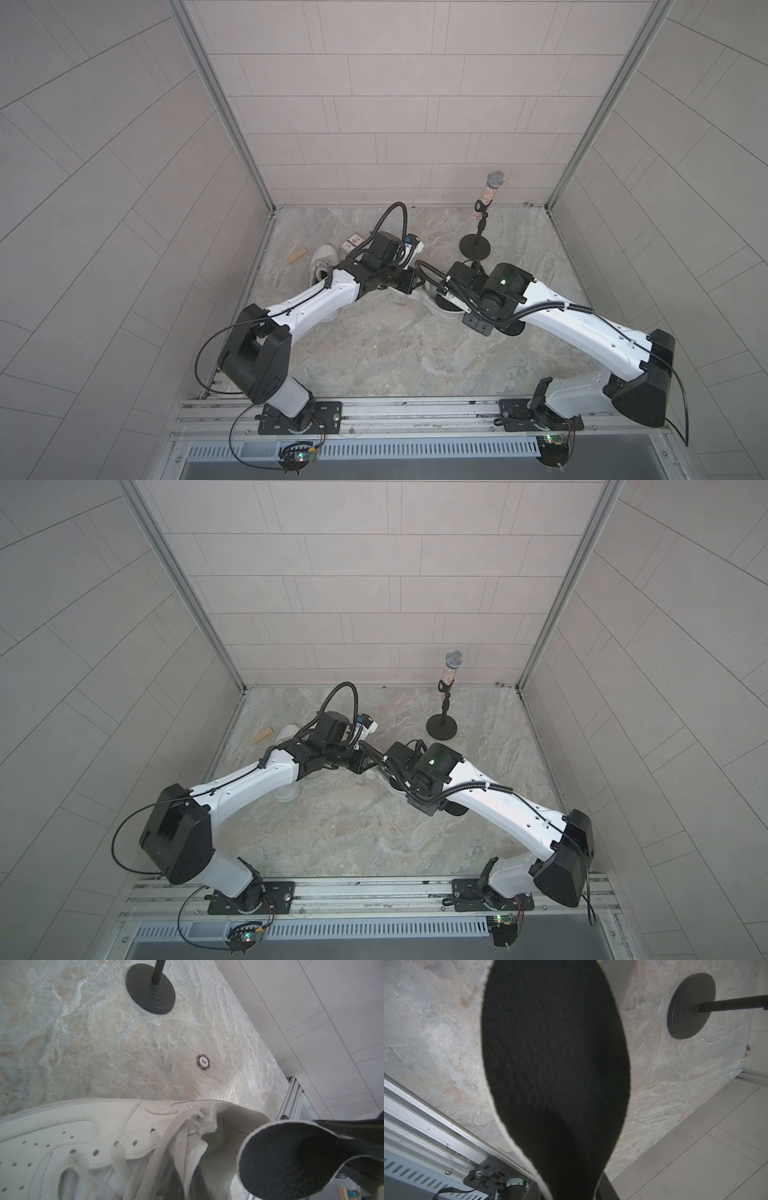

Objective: Insert the insole into the shoe

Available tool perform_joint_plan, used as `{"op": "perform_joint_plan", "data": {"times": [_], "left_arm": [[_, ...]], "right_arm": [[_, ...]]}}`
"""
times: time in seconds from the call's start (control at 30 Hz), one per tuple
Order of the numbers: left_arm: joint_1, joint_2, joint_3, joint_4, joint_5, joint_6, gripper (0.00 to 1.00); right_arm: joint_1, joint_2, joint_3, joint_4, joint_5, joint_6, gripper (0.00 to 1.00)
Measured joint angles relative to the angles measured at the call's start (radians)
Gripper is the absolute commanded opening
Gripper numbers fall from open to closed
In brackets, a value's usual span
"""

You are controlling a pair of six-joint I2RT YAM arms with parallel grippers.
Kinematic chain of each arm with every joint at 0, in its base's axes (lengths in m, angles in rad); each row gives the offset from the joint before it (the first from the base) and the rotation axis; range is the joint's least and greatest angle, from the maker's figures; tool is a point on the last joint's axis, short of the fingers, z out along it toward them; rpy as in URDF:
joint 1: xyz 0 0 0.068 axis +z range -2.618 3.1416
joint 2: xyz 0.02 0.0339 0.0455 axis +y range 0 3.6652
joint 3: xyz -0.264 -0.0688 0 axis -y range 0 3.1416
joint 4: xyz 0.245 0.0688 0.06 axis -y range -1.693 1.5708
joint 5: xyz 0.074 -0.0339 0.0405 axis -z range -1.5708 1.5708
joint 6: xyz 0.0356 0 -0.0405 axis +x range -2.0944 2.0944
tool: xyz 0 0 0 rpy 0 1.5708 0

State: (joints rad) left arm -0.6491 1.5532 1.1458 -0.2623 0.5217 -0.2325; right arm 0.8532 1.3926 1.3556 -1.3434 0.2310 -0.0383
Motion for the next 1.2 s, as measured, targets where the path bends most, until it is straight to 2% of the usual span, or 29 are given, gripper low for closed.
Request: {"op": "perform_joint_plan", "data": {"times": [0.2, 0.57, 1.2], "left_arm": [[-0.051, 0.000, 0.023, -0.056, -0.072, 0.029, 0.00], [-0.055, -0.006, 0.023, -0.066, -0.146, 0.021, 0.00], [-0.069, -0.008, 0.014, -0.053, -0.149, -0.087, 0.00]], "right_arm": [[0.016, 0.026, 0.048, -0.035, 0.031, 0.017, 0.30], [0.050, 0.108, 0.072, -0.082, 0.054, 0.020, 0.30], [0.064, 0.253, 0.163, -0.174, 0.144, 0.034, 0.29]]}}
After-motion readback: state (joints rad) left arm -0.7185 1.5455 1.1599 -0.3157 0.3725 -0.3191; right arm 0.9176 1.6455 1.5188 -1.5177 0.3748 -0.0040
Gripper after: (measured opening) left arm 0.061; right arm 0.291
